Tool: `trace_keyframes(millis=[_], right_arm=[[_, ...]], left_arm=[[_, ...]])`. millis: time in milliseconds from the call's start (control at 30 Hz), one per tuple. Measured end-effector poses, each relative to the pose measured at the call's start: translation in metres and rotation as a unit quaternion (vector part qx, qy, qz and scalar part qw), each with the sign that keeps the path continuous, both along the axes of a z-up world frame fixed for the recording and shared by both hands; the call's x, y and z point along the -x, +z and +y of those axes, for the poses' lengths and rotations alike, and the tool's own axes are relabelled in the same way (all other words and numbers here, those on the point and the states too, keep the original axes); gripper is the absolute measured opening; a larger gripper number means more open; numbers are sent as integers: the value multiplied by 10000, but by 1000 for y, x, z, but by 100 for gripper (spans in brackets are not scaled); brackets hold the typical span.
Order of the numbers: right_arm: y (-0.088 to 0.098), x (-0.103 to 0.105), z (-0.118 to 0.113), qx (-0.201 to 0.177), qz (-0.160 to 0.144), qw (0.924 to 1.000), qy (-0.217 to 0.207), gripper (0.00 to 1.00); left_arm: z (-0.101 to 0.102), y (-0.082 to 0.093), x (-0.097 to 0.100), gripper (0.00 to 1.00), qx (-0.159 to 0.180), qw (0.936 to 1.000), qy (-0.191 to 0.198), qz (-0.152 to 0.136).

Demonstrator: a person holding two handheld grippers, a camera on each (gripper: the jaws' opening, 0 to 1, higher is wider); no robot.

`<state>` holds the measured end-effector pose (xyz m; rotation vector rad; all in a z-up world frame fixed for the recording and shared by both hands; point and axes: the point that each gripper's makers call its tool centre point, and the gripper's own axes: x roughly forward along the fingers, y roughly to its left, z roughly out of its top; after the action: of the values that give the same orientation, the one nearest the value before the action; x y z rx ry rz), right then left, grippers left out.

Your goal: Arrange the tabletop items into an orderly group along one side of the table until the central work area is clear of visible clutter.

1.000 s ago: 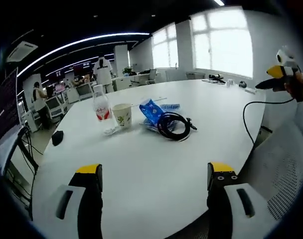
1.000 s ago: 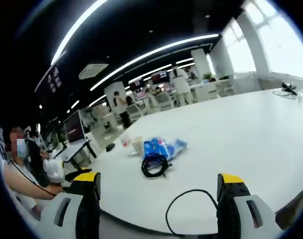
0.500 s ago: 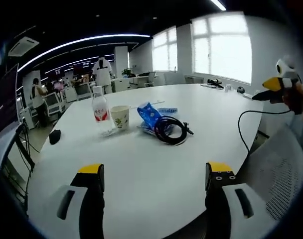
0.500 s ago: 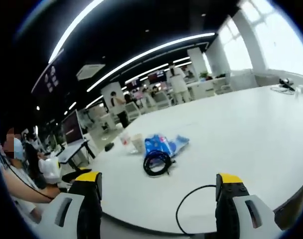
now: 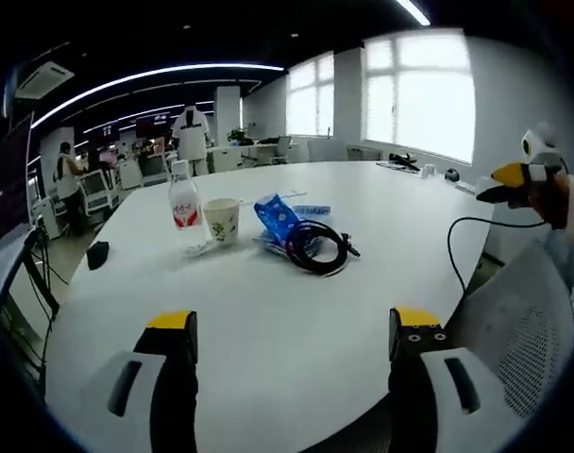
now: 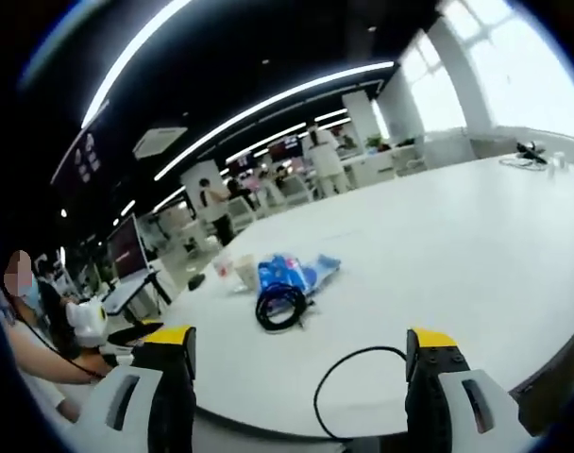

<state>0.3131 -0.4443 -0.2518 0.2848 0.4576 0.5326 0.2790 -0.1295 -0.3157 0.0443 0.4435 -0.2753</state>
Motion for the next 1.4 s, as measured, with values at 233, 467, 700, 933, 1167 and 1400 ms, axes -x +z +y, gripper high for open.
trace_keyframes(millis=[233,467,700,933,1167,1400], right_arm=[[-14,-29,-19,-59,190,9988,457,93],[-8,-68,-54,284,-9,9929,1152,93],[-20,-86,-98,342,162,9871,1554,93],[-30,-92,-117,478,221,9826,1782,92],[-28,-96,-105,268,353,9870,1547,92],[-27,-98,-83,357,297,9808,1894,91]], left_arm=[[8,8,-3,86,-53,9992,375,-105],[-36,-1,-11,86,-94,9966,802,161],[-76,7,-31,85,-58,9939,1086,192],[-102,14,-32,86,3,9928,1188,179],[-87,14,-35,85,357,9854,1657,170],[-98,16,-47,87,230,9886,1479,187]])
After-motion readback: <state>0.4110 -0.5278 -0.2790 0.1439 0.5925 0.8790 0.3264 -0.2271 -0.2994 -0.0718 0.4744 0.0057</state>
